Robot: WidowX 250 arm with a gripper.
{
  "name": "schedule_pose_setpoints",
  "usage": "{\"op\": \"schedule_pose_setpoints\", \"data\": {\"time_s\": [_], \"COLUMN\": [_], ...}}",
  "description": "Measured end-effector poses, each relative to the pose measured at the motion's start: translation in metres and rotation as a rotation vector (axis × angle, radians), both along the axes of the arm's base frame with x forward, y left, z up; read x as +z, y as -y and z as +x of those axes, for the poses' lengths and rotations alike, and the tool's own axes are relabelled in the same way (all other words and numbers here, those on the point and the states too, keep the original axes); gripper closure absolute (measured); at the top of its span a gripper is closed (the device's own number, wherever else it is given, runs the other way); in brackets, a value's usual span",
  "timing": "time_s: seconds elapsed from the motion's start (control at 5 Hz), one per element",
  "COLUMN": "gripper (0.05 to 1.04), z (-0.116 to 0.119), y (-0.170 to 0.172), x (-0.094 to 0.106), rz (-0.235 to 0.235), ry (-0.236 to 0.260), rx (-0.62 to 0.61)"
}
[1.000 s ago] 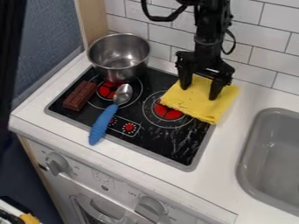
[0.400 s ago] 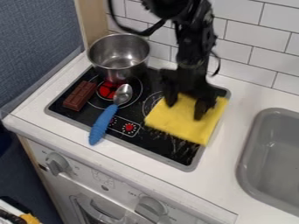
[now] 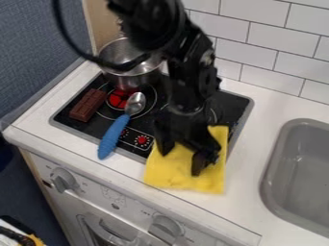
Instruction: Move the yellow cloth to the bottom right corner of the stove
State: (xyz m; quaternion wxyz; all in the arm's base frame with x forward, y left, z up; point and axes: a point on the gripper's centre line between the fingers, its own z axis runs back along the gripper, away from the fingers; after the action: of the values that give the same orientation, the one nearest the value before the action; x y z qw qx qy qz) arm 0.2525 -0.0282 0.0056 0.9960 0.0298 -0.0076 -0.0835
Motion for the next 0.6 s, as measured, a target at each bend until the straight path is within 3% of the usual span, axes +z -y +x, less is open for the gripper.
{"op": "schedule_pose_setpoints", "data": {"time_s": [0.2,0.6], "gripper": [0.083,0.083], "z": [-0.006,0.007], "y": [-0.001,0.003], "x": [0.001,0.011], "rz": [0.003,-0.024], "ry": [-0.002,0.014], "rx": [-0.013,-0.043]}}
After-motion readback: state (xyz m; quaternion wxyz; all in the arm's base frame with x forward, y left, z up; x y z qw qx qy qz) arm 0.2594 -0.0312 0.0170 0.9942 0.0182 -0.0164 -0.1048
